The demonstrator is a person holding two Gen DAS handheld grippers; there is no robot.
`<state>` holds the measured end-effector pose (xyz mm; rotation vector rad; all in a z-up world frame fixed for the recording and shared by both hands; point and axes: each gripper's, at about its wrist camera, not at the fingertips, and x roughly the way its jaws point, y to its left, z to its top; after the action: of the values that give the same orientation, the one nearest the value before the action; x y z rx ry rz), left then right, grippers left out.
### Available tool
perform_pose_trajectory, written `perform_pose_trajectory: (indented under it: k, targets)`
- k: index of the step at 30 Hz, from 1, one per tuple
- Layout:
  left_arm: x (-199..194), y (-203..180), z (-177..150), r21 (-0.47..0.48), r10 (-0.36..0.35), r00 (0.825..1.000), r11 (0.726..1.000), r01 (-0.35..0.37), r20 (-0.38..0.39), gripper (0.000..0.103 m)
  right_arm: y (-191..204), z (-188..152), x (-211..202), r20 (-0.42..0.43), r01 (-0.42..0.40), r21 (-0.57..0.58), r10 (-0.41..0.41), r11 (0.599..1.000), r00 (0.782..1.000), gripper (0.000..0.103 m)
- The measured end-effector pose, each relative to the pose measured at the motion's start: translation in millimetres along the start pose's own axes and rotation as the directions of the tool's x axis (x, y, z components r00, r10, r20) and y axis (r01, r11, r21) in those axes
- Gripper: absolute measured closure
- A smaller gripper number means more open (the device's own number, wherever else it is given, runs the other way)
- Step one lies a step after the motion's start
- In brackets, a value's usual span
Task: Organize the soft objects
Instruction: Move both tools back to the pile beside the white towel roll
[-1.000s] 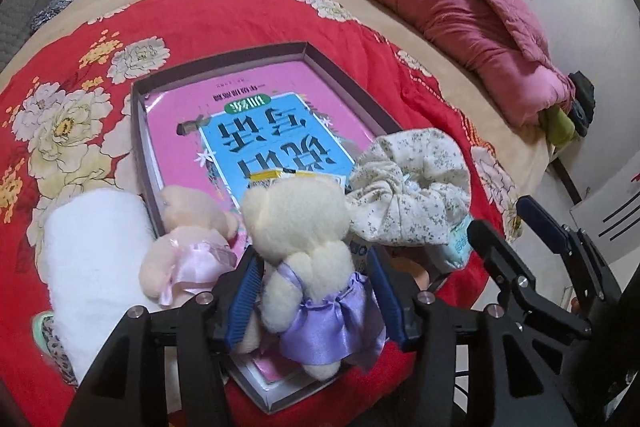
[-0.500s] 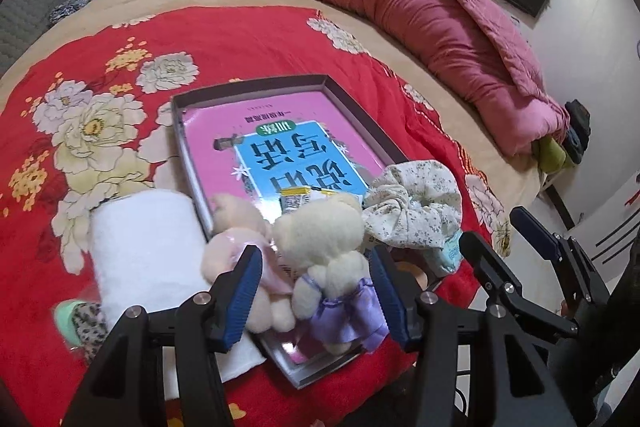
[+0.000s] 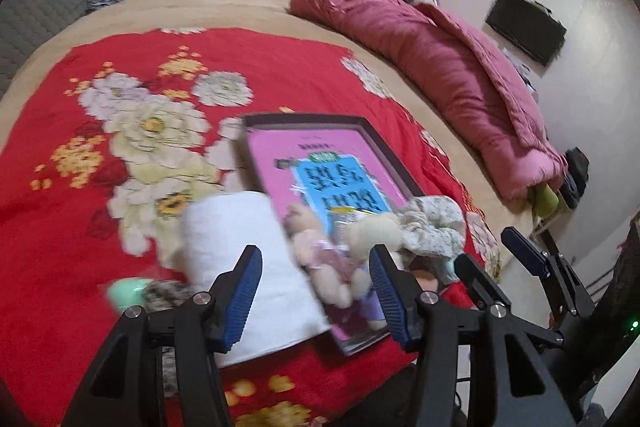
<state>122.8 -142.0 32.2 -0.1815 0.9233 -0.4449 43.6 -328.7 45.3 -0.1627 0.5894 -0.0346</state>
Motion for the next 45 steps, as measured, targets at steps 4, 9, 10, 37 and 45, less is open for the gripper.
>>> perform_pose_trajectory:
  k: [4, 9, 10, 37, 45]
  targets:
    - [-20.0, 28.8, -8.7, -0.040, 0.024, 0.999, 0.999, -0.024, 0.023, 0.048, 23.2, 6.6, -7.9, 0.016, -0.032, -0.044, 0.032, 0.999, 0.999, 0.030]
    - [-39.2, 76.2, -24.0, -0.123, 0.078, 0.996, 0.990, -0.074, 0.033, 0.047, 62.6, 9.3, -16.0, 0.017, -0.086, -0.122, 0.088, 0.989, 0.996, 0.030]
    - [-40.8, 84.4, -25.5, -0.139, 0.083, 0.996, 0.987, -0.078, 0.030, 0.047, 69.0, 8.9, -17.1, 0.016, -0.095, -0.135, 0.098, 0.986, 0.995, 0.030]
    - [11.7, 174.2, -51.0, -0.310, 0.009, 0.998, 0.950, -0.030, -0.067, 0.047, 194.2, -27.1, -6.9, -0.108, -0.269, -0.419, 0.246, 0.867, 0.963, 0.029]
    - [34.3, 188.1, -52.2, -0.359, -0.055, 0.995, 0.933, 0.022, -0.082, 0.047, 229.5, -42.7, 11.8, -0.136, -0.275, -0.549, 0.240, 0.789, 0.961, 0.029]
